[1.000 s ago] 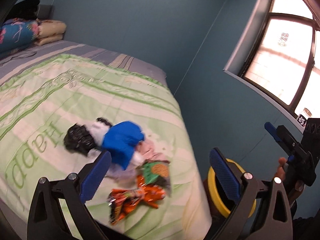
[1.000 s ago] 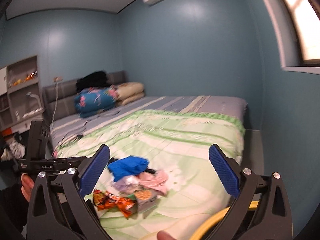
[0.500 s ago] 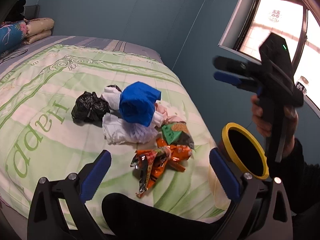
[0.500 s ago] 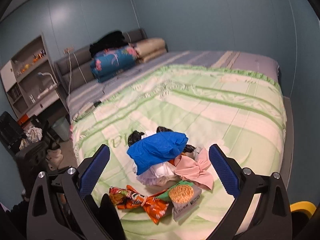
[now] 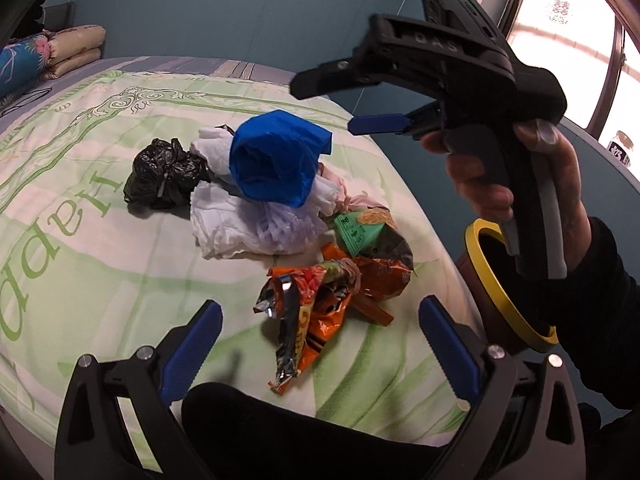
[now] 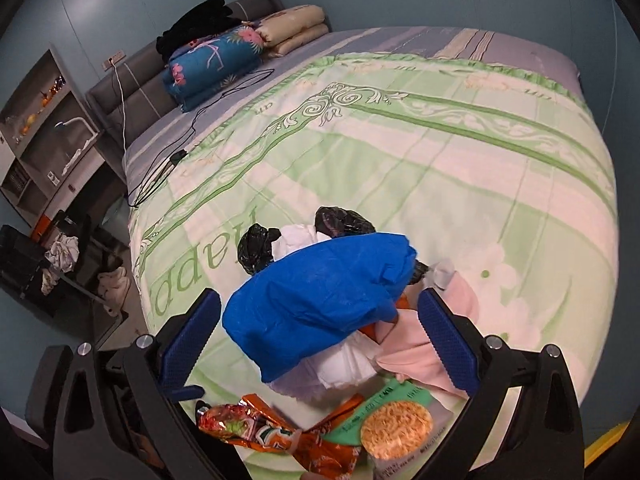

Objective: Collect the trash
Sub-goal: 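Grasp the orange snack wrapper with the left gripper while the right grasps the blue bag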

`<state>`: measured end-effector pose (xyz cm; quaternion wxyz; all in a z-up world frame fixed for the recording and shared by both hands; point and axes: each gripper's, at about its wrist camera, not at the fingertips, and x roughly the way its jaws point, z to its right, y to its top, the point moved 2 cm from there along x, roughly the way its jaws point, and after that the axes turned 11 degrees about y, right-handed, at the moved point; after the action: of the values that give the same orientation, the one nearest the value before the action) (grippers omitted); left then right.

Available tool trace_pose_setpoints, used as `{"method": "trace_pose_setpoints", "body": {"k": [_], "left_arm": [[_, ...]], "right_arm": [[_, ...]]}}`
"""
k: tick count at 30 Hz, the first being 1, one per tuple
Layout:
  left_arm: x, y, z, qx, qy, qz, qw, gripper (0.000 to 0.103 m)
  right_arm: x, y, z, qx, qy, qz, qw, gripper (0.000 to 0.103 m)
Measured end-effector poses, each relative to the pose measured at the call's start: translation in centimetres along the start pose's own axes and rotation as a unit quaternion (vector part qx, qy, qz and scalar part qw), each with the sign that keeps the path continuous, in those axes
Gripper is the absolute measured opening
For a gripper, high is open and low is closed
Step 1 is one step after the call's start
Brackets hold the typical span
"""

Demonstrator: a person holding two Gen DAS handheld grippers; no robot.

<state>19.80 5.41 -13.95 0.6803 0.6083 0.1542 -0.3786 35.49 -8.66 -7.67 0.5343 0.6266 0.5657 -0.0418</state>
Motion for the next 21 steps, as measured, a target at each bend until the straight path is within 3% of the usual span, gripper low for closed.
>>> {"method": "trace_pose_setpoints", "body": {"k": [4,6,8,11,13,17,19,21], "left_arm": [[1.0,-0.2,0.5,-0.008,-0.016,-0.005,0.9998,0.095],[1.3,-0.3,0.7,-0.007,-0.014,-0.005,0.9999,0.094],[1.5,-0.4,0.9,-0.005,-0.014,-0.006,0.9999,0.086],[1.7,-0.7,1.4,0.006,-0.008,-0.008,0.9999,0.069],[1.7,-0.9,1.7,0.013,-0.012,-0.008,0.9998,0.063],[1.9,-1.0,2.4,0.025,-0.004,-0.014,0.9996,0.035],[2.1,-1.1,2.6,0.028,-0.002,-0.02,0.9994,0.029],[2.2,-1.3,2.7,0.03,0.001,-0.024,0.9993,0.025]], "right_arm": [[1.0,0.1,0.5,0.007,0.003,-0.008,1.0,0.093],[1.5,0.1,0.8,0.01,0.002,-0.012,1.0,0.078],[1.8,-0.1,0.9,0.008,0.003,-0.018,1.0,0.077],[2.1,-0.4,1.1,0.003,0.002,-0.023,1.0,0.066],[2.1,-0.5,1.1,0.003,0.008,-0.022,1.0,0.061],[2.2,-0.6,1.0,0.0,0.011,-0.021,1.0,0.048],[2.3,-0.6,0.9,-0.003,0.01,-0.023,1.0,0.043],[2.4,-0.7,0.7,-0.008,0.008,-0.023,1.0,0.029]]}}
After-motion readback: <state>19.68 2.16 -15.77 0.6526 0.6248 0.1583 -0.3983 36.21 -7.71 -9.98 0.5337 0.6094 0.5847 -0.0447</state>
